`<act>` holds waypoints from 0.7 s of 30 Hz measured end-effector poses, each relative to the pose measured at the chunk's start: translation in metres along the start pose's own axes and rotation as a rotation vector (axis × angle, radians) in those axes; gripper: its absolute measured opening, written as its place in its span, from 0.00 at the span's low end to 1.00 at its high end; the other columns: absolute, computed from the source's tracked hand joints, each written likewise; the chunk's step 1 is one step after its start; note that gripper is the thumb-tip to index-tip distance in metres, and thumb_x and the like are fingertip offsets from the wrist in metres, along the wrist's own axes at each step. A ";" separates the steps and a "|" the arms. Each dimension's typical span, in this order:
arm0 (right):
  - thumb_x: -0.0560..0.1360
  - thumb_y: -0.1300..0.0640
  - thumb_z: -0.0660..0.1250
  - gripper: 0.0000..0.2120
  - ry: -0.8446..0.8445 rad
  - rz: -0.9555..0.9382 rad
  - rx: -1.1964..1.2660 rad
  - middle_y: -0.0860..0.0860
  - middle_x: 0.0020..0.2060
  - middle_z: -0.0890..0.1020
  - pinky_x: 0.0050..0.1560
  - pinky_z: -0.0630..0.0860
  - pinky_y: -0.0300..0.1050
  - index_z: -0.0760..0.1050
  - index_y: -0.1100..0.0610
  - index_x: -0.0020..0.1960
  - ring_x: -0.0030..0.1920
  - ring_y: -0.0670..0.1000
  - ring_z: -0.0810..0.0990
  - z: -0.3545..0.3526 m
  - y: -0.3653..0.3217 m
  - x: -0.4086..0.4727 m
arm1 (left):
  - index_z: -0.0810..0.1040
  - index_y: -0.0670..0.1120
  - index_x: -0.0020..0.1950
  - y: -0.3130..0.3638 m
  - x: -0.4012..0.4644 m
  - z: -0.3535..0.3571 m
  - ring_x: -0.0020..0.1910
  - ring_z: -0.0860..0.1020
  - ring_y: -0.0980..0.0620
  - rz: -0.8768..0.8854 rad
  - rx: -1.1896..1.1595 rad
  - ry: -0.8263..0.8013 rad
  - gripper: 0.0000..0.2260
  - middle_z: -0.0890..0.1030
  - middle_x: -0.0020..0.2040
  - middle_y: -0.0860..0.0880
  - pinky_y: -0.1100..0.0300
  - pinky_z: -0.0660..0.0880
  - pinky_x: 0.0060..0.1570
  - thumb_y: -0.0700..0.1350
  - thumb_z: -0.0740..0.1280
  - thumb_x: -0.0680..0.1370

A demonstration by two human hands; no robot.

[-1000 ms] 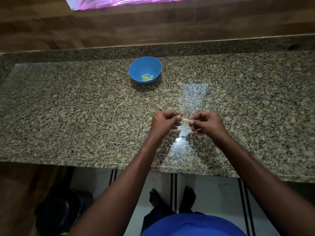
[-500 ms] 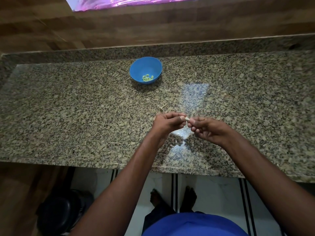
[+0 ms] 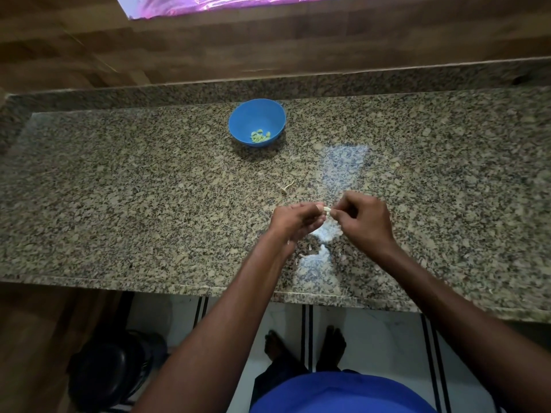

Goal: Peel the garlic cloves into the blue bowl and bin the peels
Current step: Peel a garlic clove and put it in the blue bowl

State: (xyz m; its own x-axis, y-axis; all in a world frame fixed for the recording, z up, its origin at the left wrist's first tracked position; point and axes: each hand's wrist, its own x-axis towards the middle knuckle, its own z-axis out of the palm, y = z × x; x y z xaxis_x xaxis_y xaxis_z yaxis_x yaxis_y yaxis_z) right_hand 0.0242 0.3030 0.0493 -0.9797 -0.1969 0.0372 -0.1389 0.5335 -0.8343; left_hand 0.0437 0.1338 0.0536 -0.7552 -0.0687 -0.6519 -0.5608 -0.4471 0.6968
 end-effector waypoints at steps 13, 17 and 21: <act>0.76 0.64 0.73 0.03 -0.132 0.288 0.198 0.54 0.37 0.83 0.34 0.80 0.42 0.80 0.61 0.45 0.34 0.50 0.81 -0.009 0.001 0.008 | 0.83 0.34 0.53 -0.006 0.002 0.001 0.37 0.83 0.50 0.060 0.087 0.005 0.05 0.85 0.42 0.40 0.62 0.83 0.42 0.33 0.72 0.77; 0.75 0.65 0.73 0.09 0.047 -0.231 -0.306 0.48 0.33 0.77 0.32 0.70 0.37 0.75 0.56 0.41 0.32 0.46 0.73 0.004 0.002 -0.001 | 0.83 0.33 0.51 -0.002 0.006 0.003 0.37 0.84 0.49 -0.042 0.022 0.055 0.04 0.85 0.40 0.41 0.61 0.84 0.42 0.33 0.72 0.77; 0.77 0.63 0.72 0.04 0.070 0.137 0.091 0.54 0.36 0.82 0.34 0.77 0.42 0.78 0.61 0.44 0.34 0.52 0.79 0.004 0.003 -0.003 | 0.83 0.33 0.51 -0.002 0.006 0.006 0.35 0.83 0.51 0.014 -0.011 0.043 0.04 0.84 0.39 0.41 0.63 0.83 0.40 0.33 0.71 0.78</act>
State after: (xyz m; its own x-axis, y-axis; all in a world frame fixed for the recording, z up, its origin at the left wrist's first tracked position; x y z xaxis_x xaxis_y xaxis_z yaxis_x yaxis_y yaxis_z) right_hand 0.0275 0.3019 0.0442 -0.9967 -0.0678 -0.0448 0.0073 0.4741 -0.8805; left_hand 0.0384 0.1395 0.0505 -0.7473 -0.1135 -0.6547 -0.5465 -0.4554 0.7028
